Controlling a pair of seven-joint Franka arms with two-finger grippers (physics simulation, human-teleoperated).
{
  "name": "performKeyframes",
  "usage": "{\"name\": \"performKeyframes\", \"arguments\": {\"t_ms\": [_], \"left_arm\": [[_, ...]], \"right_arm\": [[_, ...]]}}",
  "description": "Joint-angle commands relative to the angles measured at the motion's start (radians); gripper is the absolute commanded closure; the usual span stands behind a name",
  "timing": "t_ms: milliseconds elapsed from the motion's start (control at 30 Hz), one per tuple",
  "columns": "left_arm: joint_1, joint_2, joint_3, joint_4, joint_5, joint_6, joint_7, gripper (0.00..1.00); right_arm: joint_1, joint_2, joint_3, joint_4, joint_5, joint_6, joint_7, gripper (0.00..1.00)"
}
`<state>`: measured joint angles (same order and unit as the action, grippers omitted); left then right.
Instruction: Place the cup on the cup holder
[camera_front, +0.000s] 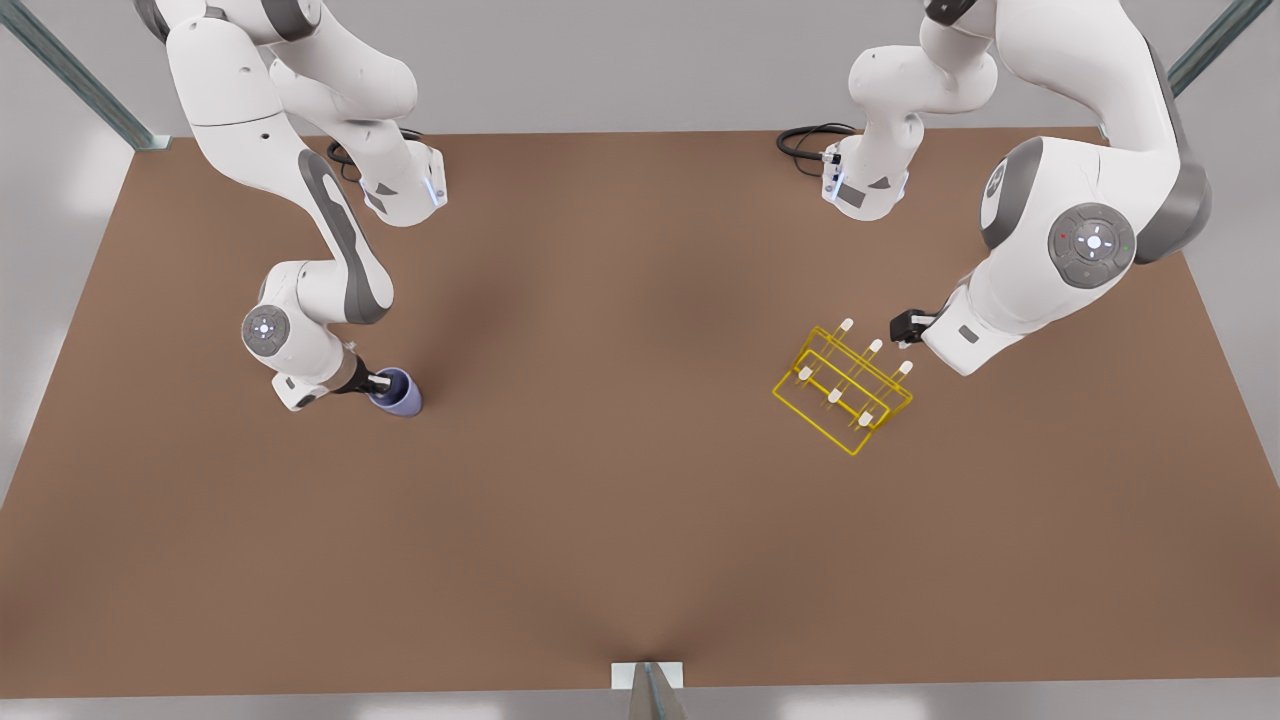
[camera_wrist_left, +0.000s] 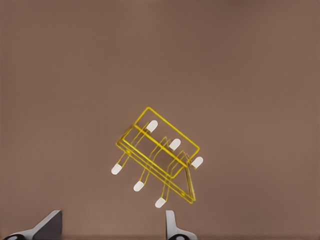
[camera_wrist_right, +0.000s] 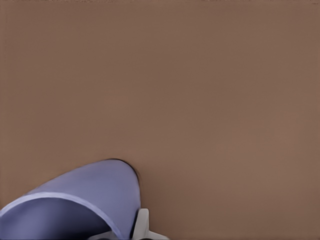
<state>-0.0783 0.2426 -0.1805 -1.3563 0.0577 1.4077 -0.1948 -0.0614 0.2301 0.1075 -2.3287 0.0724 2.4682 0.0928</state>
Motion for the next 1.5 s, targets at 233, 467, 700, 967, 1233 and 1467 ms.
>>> {"name": "performKeyframes", "arguments": {"t_ms": [233,467,700,967,1233,1467], "left_arm": [[0.002,0.000,0.000,0.000,0.001,-0.001,0.000,0.00],[0.002,0.011,0.001,0.002,0.002,0.002,0.002,0.00],[0.002,0.014,0.001,0.002,0.002,0.001,0.000,0.00],[0.000,0.014,0.001,0.002,0.002,0.000,-0.003,0.00],[0.000,0.020,0.001,0.002,0.002,0.004,-0.006,0.00],[0.000,0.026,0.001,0.002,0.002,0.005,-0.008,0.00]], "right_arm": [[0.015,-0.008,0.058,0.299,0.161,-0.386,0.015,0.79],[0.034,0.006,0.176,0.414,0.484,-0.506,0.015,0.79],[0.232,0.236,0.179,0.531,0.922,-0.460,-0.269,0.79],[0.374,0.425,0.179,0.615,1.328,-0.425,-0.588,0.79],[0.414,0.571,0.173,0.692,1.383,-0.436,-0.788,0.79],[0.373,0.577,0.172,0.678,1.305,-0.488,-0.854,0.79]]}}
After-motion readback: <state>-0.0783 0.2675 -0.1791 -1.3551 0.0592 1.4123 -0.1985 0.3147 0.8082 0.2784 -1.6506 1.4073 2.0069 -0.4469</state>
